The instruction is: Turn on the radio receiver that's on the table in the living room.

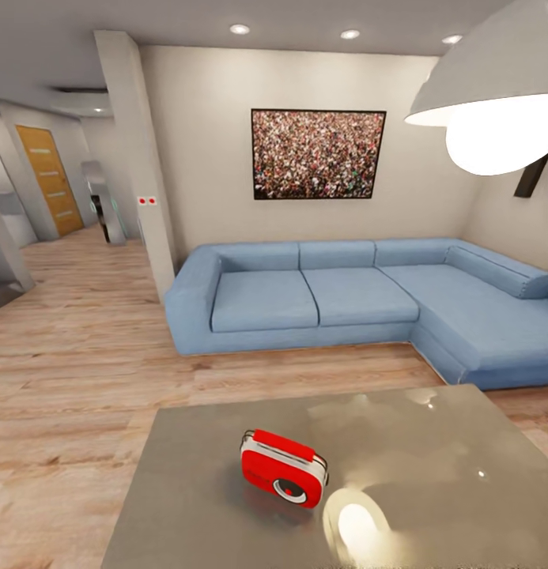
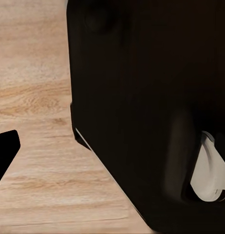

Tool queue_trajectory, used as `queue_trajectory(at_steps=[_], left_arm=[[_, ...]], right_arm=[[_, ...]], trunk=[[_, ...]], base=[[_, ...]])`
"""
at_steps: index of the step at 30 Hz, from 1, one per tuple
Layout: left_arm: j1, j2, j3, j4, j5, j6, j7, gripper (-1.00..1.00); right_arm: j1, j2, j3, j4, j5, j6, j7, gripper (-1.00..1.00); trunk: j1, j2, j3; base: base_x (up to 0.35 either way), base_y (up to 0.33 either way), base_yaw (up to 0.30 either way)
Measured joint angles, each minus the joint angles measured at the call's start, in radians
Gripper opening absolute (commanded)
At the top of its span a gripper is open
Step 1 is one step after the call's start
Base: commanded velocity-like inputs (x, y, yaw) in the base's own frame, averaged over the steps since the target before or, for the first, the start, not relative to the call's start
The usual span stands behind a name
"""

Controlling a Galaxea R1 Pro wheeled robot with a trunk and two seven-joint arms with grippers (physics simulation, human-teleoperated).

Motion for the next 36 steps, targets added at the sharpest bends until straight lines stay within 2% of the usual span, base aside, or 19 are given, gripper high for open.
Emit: queue_trajectory(at_steps=[14,30,36], left_arm=[[0.000,0.000,0.000,0.000,0.000,0.000,0.000,1.00],[0.000,-0.001,0.001,0.000,0.000,0.000,0.000,1.00],[0.000,0.000,0.001,0.000,0.000,0.000,0.000,1.00]], right_arm=[[0.000,0.000,0.000,0.000,0.000,0.000,0.000,1.00],[0.000,0.000,0.001,0.000,0.002,0.001,0.001,1.00],[0.000,0.000,0.002,0.000,0.002,0.000,0.002,1.00]], trunk=[[-0.054,0.098,0.022],[-0.054,0.098,-0.003],[-0.054,0.098,-0.005]], base=[[0.000,0.000,-0.074],[0.000,0.000,-0.049],[0.000,0.000,0.000]])
